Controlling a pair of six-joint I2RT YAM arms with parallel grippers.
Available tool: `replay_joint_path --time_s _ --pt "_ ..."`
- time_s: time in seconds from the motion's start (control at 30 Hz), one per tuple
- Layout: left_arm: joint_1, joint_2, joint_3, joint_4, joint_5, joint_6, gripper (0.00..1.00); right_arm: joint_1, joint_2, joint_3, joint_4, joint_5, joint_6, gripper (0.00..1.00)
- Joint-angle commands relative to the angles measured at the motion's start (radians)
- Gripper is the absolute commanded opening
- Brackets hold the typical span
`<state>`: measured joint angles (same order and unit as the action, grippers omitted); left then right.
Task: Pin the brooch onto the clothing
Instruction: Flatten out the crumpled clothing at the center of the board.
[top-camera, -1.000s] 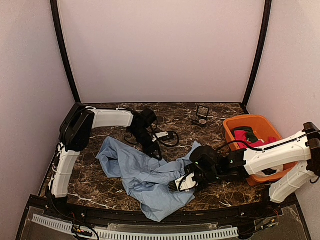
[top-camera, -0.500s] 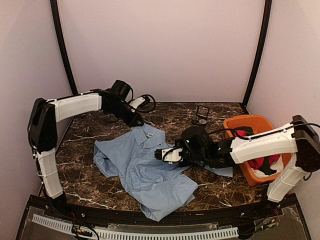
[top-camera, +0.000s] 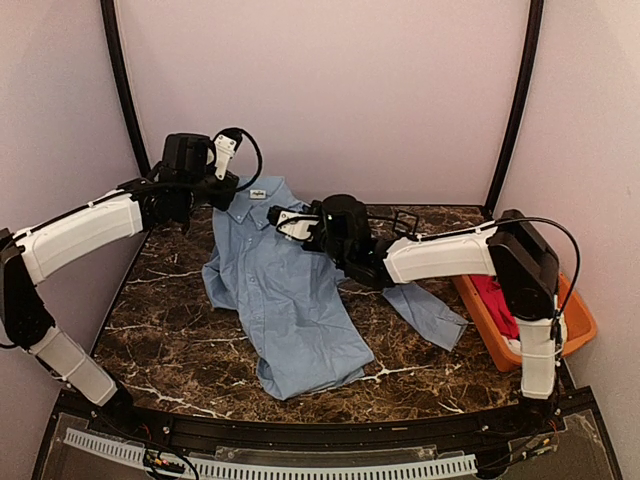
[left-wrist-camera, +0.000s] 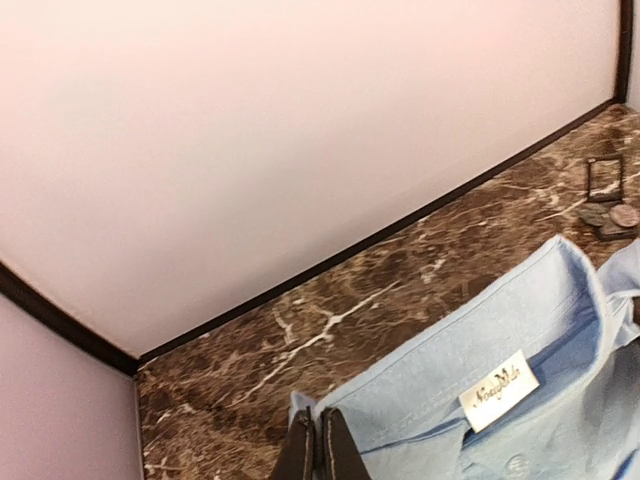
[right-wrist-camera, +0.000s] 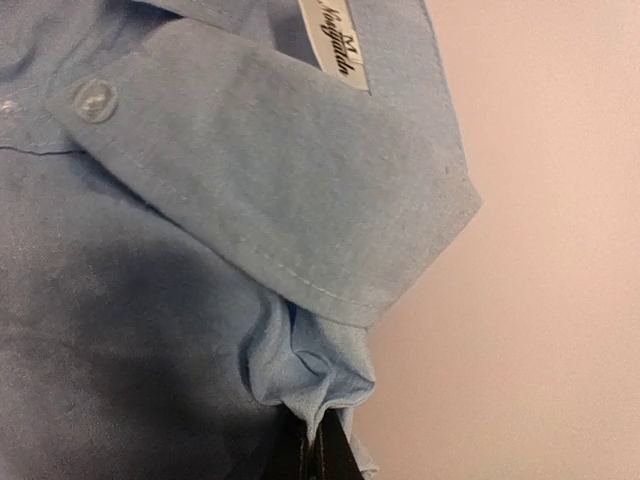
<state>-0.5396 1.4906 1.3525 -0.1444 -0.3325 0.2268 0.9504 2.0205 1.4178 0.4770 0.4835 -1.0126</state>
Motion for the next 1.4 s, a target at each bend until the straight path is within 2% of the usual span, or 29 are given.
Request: replay_joint_path --time_s 0.0,0.1,0.27,0.3,0.33,0.4,0.43,0.47,0.5,0.53,0.57,0.63,0.73,0.8,0.87,1.03,1.17,1.3,1.37 --pt "0.002 0.069 -0.050 0.172 -0.317 0.060 0.01 -0.078 0.141 0.164 0.129 0.055 -0.055 0.00" --pt "0.014 0.204 -0.029 0.289 -0.421 0.091 0.01 -0.132 0.264 0.314 0.121 0.060 -0.062 0.00" --pt "0.060 0.466 0.213 0.306 -0.459 0.120 0.01 -0.212 0.436 0.525 0.060 0.049 -0.042 0.02" --pt "0.073 0.544 0.249 0.298 -0.479 0.139 0.01 -0.221 0.465 0.554 0.052 0.041 -0.042 0.10" --pt "0.079 0.582 0.333 0.285 -0.491 0.145 0.01 -0.230 0.490 0.580 0.045 0.036 -0.043 0.27" --pt "0.098 0.704 0.450 0.229 -0.542 0.149 0.01 -0.243 0.516 0.608 0.025 0.034 -0.036 0.54" --pt "0.111 0.720 0.480 0.192 -0.567 0.139 0.08 -0.247 0.515 0.607 0.018 0.038 -0.029 0.68" --pt "0.118 0.733 0.515 0.179 -0.573 0.130 0.15 -0.249 0.505 0.600 0.011 0.041 -0.017 0.76" --pt "0.129 0.733 0.524 0.161 -0.580 0.110 0.33 -0.253 0.489 0.586 -0.003 0.042 0.004 0.82" --pt "0.135 0.727 0.534 0.156 -0.583 0.099 0.40 -0.255 0.465 0.568 -0.021 0.039 0.030 0.87" --pt "0.146 0.721 0.535 0.130 -0.584 0.074 0.55 -0.256 0.439 0.543 -0.032 0.037 0.051 0.91" --pt "0.156 0.691 0.537 0.070 -0.580 0.021 0.70 -0.254 0.378 0.488 -0.061 0.033 0.086 0.95" --pt "0.154 0.596 0.476 0.007 -0.515 -0.070 0.81 -0.243 0.244 0.382 -0.126 0.003 0.156 0.97" --pt "0.147 0.528 0.409 -0.025 -0.462 -0.136 0.95 -0.231 0.162 0.288 -0.170 -0.008 0.218 0.99" --pt "0.124 0.466 0.340 -0.026 -0.433 -0.183 0.98 -0.217 0.085 0.202 -0.197 -0.013 0.263 0.99" --pt "0.028 0.331 0.179 -0.054 -0.388 -0.185 0.97 -0.125 -0.137 -0.087 -0.139 -0.051 0.248 0.99" --pt "-0.026 0.279 0.094 -0.142 -0.338 -0.213 0.95 0.011 -0.323 -0.320 -0.121 -0.219 0.174 0.98" --pt "-0.016 0.258 0.024 -0.183 -0.325 -0.222 0.90 0.156 -0.433 -0.410 -0.201 -0.364 0.170 0.95" --pt "-0.004 0.267 0.016 -0.213 -0.291 -0.256 0.81 0.216 -0.426 -0.397 -0.233 -0.387 0.207 0.93"
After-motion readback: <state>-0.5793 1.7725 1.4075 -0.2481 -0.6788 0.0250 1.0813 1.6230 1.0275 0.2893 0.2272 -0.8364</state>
